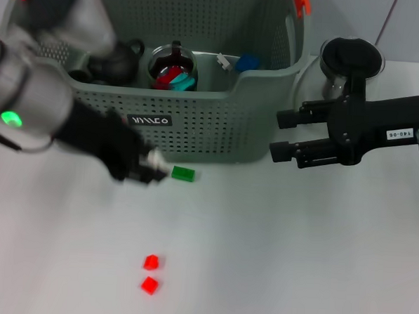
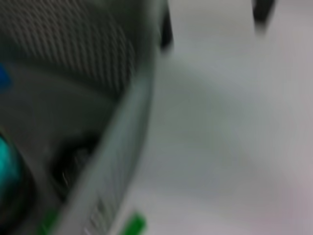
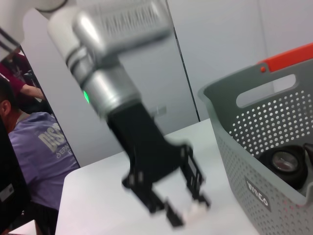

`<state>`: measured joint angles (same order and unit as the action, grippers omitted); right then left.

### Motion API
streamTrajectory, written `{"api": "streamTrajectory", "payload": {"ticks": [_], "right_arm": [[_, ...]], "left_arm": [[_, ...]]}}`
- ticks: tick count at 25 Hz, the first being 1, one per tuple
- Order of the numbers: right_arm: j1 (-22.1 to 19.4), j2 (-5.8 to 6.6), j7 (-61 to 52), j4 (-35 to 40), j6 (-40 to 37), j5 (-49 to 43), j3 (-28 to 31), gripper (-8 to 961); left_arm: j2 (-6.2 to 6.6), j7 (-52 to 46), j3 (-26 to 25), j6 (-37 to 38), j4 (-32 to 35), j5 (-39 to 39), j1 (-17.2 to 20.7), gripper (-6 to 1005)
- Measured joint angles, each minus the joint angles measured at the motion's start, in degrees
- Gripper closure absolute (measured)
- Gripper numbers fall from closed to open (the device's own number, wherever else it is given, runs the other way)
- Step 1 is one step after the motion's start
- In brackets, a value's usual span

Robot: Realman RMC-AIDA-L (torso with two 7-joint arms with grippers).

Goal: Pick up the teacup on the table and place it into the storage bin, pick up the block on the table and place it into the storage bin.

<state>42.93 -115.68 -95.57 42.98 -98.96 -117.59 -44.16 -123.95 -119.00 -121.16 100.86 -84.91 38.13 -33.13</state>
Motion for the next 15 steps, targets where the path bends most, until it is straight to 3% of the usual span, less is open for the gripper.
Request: {"api": "streamTrajectory", "payload": {"ticks": [2,5,7,15], "right_arm": [[-0.09,0.08,0.27,0.0,-0.03,0.01,0.23,179],[-0.1,0.24,0.56,0.0,-0.21,0.01,0.37,178],[-0.04,0.3,0.94,0.0,-0.29,0.0,0.37,178],[-0.07,0.02,2.51,0.0,-0.4,0.01,0.25,178]], "left_arm": [[0.53,0.24,-5.17,1.62,-0.68,4.81,-0.8,577],[2.29,-0.35,-11.77,1.79,-0.04,11.64,-2.96,577],[3.28,-0.81,-14.1,0.0,1.8,13.37,-4.58,577],[8.95,-3.34,-14.99,-21.15,22.34,12.22,-12.42,572]]}}
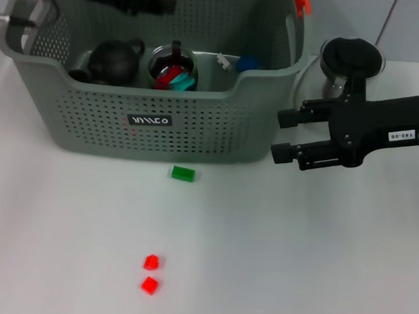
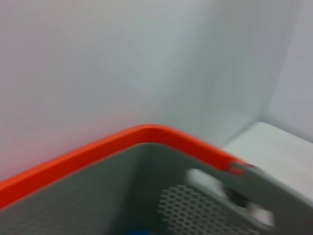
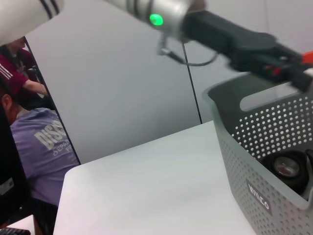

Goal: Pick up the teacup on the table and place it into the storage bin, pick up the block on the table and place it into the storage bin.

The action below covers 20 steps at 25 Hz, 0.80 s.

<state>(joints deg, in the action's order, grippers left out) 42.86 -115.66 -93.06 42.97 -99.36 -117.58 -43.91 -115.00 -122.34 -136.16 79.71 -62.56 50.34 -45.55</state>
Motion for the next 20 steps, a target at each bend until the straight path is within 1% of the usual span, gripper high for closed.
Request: {"api": "streamTrajectory", "payload": {"ticks": [2,3,4,6,7,9,13,16,18,19,20], "right_arm": [[0.01,0.0,-0.12,0.0,-0.06,-0.01,-0.11,179],[0.02,0.01,-0.2,0.0,-0.07,-0.01,-0.15,179],[0.05,0.04,-0.31,0.0,-0.09,-0.02,-0.19,179],[0.12,0.04,-0.45,0.0,-0.11,-0.02,-0.21,179],[0.15,0.04,-0.47,0.0,-0.12,-0.02,-0.21,179],[0.2,0.04,-0.49,0.0,-0.13,-0.02,-0.17,179],[0.37,0.02,-0.47,0.0,-0.14,-0.02,-0.17,178],[0.45,0.0,-0.41,0.01,-0.17,-0.01,-0.03,178],[0.46,-0.01,-0.39,0.0,-0.14,-0.01,0.11,178],[0.48,-0.01,-0.4,0.0,-0.14,-0.01,0.13,179],[0.5,-0.01,-0.42,0.0,-0.15,-0.01,0.15,179]], "left_arm": [[0.85,-0.34,0.53,-4.02,4.3,-0.93,-1.3,568],[1.09,-0.39,0.82,-5.89,6.31,-1.74,-1.93,566],[1.1,-0.39,0.91,-6.75,6.9,-2.31,-2.14,563],[0.87,-0.4,1.06,-8.71,8.04,-3.77,-2.49,559],[0.46,-0.4,1.11,-9.46,8.18,-4.25,-2.5,557],[0.11,-0.41,1.17,-10.2,8.22,-4.65,-2.44,552],[0.0,-0.65,1.11,-10.29,7.82,-4.68,-2.17,466],[0.08,-1.58,1.34,-8.61,6.04,-4.75,-1.77,402],[-0.07,-1.84,1.65,-3.71,1.8,-4.72,-0.84,359],[-0.3,-1.84,1.72,-1.13,-0.49,-4.7,-0.35,337],[-0.79,-1.79,2.01,2.88,-3.61,-4.57,0.33,316]]}}
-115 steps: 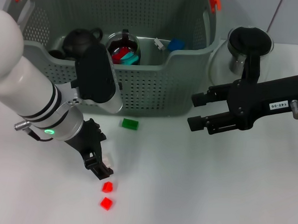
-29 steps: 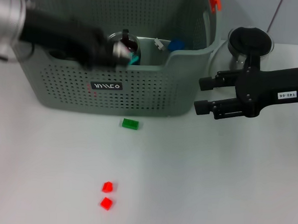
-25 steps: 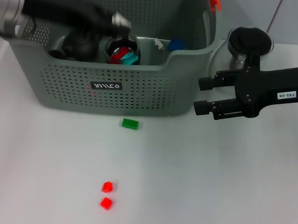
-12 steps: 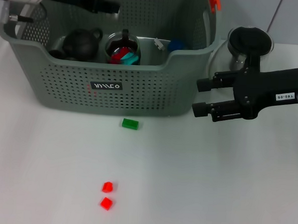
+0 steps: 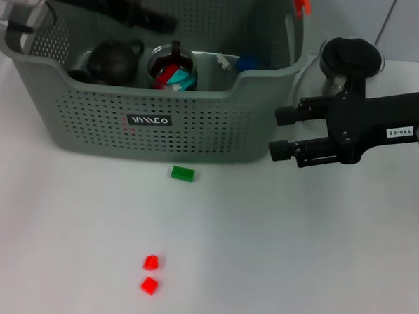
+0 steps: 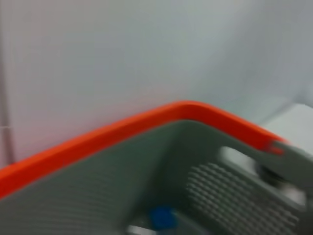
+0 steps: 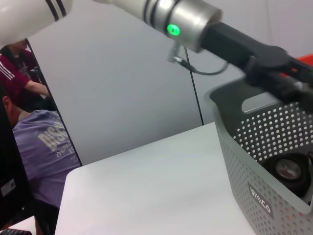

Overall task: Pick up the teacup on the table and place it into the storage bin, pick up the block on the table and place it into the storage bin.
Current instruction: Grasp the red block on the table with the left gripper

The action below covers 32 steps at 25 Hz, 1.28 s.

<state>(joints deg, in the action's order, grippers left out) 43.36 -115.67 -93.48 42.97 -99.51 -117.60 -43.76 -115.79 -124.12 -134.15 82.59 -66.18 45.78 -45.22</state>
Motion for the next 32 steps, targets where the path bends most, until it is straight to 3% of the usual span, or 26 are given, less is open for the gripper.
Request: {"api": "streamTrajectory", "payload": {"ticks": [4,8,10,12,21,24,32], "right_arm": [[0.02,-0.11,-0.06,0.01,0.38,0.0,0.24,179],[-0.07,-0.18,0.04,-0.49,0.55,0.22,0.87,179],[-0.19,-0.18,0.18,-0.6,0.61,0.54,0.95,178],[-0.33,-0.18,0.26,-0.61,0.76,0.92,0.96,178],[-0.36,-0.17,1.34,-1.68,1.88,1.83,0.93,178],[-0.1,-0.17,2.04,-2.62,2.24,1.95,0.91,178],[-0.1,-0.6,1.86,-3.51,2.44,2.03,0.96,178]], "left_arm": [[-3.07,0.27,1.99,13.21,-15.19,0.04,4.29,171],[-6.59,0.13,6.24,20.69,-28.9,-0.7,10.56,47],[-8.04,0.14,8.55,22.86,-33.43,-1.94,13.49,47],[-8.58,0.02,10.88,24.24,-34.88,-2.71,15.31,48],[-8.42,2.47,18.59,25.66,-26.98,-6.48,17.36,50],[-8.31,7.52,21.82,21.91,-19.44,-9.95,16.62,51],[-8.12,18.04,21.33,15.92,-9.16,-11.41,15.19,52]]}}
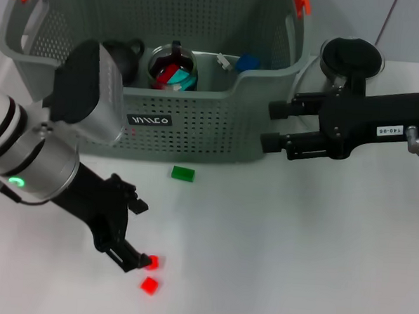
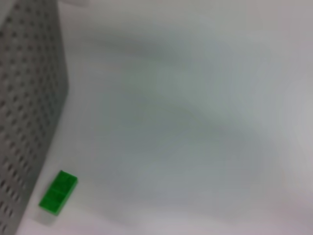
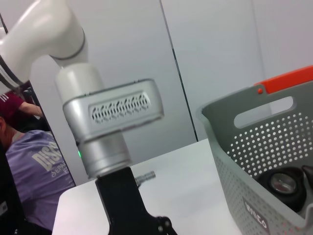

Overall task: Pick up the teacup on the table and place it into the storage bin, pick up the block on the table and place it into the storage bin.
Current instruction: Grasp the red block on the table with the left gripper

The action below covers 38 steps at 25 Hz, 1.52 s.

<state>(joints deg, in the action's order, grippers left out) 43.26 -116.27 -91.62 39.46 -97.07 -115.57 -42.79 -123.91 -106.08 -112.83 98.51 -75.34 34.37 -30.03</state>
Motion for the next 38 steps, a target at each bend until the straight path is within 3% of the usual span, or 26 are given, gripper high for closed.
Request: {"api": "streamTrajectory", "payload": {"ticks": [5,12,23,38], "right_arm": [[-0.3,-0.28,-0.26,-0.01,0.0,0.0,0.0,179],[-0.32,-0.6,-0.34,-0.01,-0.02,0.0,0.0,179],[-0.29,-0.72,-0.39,-0.01,-0.06,0.09,0.3,178],[-0.36,-0.6,-0.51,-0.01,0.15,0.17,0.52,178]], "left_arm": [[0.53,4.16,-1.01,-0.91,4.45,0.62,-0.72,54],[0.05,7.38,-0.17,-1.96,6.9,0.22,-1.75,55],[0.3,10.75,0.32,-5.36,12.09,-0.13,-4.37,58],[0.01,13.34,1.38,-10.0,15.71,-0.75,-4.88,76]]}}
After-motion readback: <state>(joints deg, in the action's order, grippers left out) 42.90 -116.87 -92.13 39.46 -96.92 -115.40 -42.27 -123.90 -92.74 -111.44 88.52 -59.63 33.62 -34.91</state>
